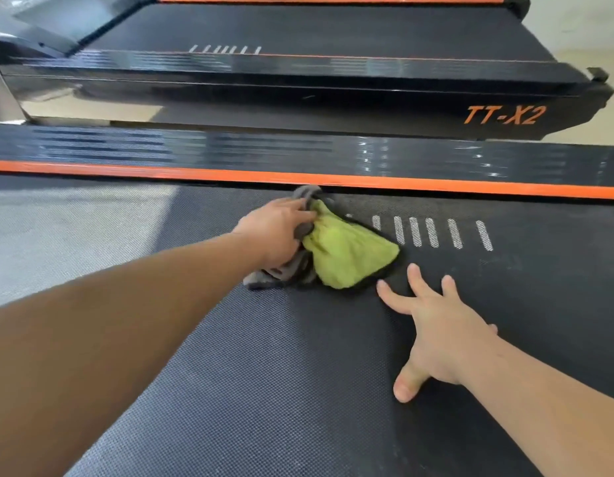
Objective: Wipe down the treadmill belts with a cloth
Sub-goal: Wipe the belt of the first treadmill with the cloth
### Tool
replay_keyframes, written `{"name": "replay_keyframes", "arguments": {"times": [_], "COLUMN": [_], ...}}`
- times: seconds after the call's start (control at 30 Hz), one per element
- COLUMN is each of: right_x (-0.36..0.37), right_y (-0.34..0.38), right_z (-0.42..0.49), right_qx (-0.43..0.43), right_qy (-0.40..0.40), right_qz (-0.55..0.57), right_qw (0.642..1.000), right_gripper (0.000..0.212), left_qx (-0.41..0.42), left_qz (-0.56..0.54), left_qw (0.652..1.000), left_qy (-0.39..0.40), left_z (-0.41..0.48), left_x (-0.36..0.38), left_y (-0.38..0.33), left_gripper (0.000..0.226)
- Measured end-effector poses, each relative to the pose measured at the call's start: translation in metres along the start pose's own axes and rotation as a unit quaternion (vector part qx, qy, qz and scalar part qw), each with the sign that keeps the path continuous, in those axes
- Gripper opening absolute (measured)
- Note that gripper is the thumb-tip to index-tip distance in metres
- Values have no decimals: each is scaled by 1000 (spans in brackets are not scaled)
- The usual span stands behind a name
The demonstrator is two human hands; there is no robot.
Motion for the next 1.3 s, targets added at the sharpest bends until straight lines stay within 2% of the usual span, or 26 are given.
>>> {"name": "replay_keyframes", "arguments": {"times": [0.07, 0.1, 0.17, 0.23, 0.33, 0.37, 0.4, 0.43, 0.5, 0.57, 0.6, 0.63, 0.67, 0.73, 0.8, 0.83, 0.87, 0.9, 0.97, 1.0, 1.03, 1.07, 1.17, 1.23, 1.27, 1.3], "right_x": [2, 2, 0, -1, 1, 1, 1, 1, 2, 2, 1, 1, 0, 2, 4, 3, 2, 3, 3, 2, 1, 0, 3, 3, 3, 3], "right_y": [0, -1, -1, -1, 0, -1, -2, -1, -1, 0, 0, 0, 0, 0, -2, -3, -2, -1, 0, -1, -1, -1, 0, -3, -3, -2], "right_z": [4, 4, 3, 3, 4, 4, 3, 2, 2, 3, 4, 4, 4, 5, 6, 5, 3, 2, 3, 3, 3, 2, 3, 3, 2, 1], "right_qx": [-1, 1, 3, 1, -7, -4, 0, 3, 0, -3, -3, -3, -3, -7, -14, -14, -13, -13, -13, -10, -6, -2, -4, -2, -4, -8], "right_qy": [2, 3, 7, 6, 5, 7, 9, 10, 7, 8, 8, 7, 6, 6, 3, 0, -2, -3, -4, -4, -2, 0, -7, -12, -11, -7], "right_qz": [6, 8, 9, 10, 6, 9, 12, 10, 6, 5, 5, 4, 4, 1, 1, 1, -4, -7, -5, -3, -1, -2, -5, 4, 4, -2], "right_qw": [1000, 1000, 1000, 1000, 1000, 1000, 1000, 1000, 1000, 1000, 1000, 1000, 1000, 1000, 1000, 1000, 1000, 1000, 1000, 1000, 1000, 1000, 1000, 1000, 1000, 1000], "right_gripper": [148, 148, 148, 148, 144, 143, 143, 144, 147, 148, 148, 148, 148, 144, 139, 139, 141, 144, 147, 147, 147, 147, 140, 133, 134, 137], "left_qx": [-162, -201, -210, -117, 149, 205, 216, 178, 18, -132, -156, -139, -85, 88, 209, 201, 135, 33, -181, -241, -253, -224, 2, 118, 114, 58], "left_qz": [-7, -10, -19, -24, -66, -74, -71, -60, -57, -70, -73, -74, -80, -112, -106, -91, -73, -58, -66, -75, -68, -68, -91, -69, -42, -24], "left_qw": [986, 977, 975, 989, 986, 976, 974, 982, 997, 983, 978, 981, 987, 985, 969, 972, 984, 993, 973, 958, 955, 964, 992, 989, 992, 997], "left_qy": [-48, -66, -74, -87, -42, -27, -17, -15, -54, -106, -116, -113, -112, -99, -75, -76, -85, -93, -125, -135, -136, -127, -88, -57, -46, -34], "left_z": [3, 2, 1, -3, -34, -39, -35, -25, -3, 5, 6, 4, -3, -34, -53, -46, -35, -27, -33, -41, -45, -49, -77, -84, -74, -63], "left_x": [-11, -14, -11, -5, 13, 15, 15, 15, 5, -5, -4, 1, 7, 20, 21, 19, 13, 5, -11, -15, -14, -7, 29, 33, 32, 30], "left_y": [49, 50, 23, -27, -98, -102, -93, -71, -13, 22, 14, -7, -37, -97, -103, -81, -45, -1, 73, 80, 66, 37, -70, -86, -71, -45], "left_gripper": [28, 25, 26, 27, 36, 41, 43, 45, 49, 45, 40, 36, 35, 39, 45, 51, 57, 60, 53, 47, 42, 37, 42, 53, 60, 67]}}
Point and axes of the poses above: each hand's wrist, its own z-axis towards the middle knuckle, its own x-axis out of the palm, y = z × x, the point moved 10 cm from there along z, towards the middle knuckle, and after that the axes turned 2 degrees about -y, right-handed, at the moved point
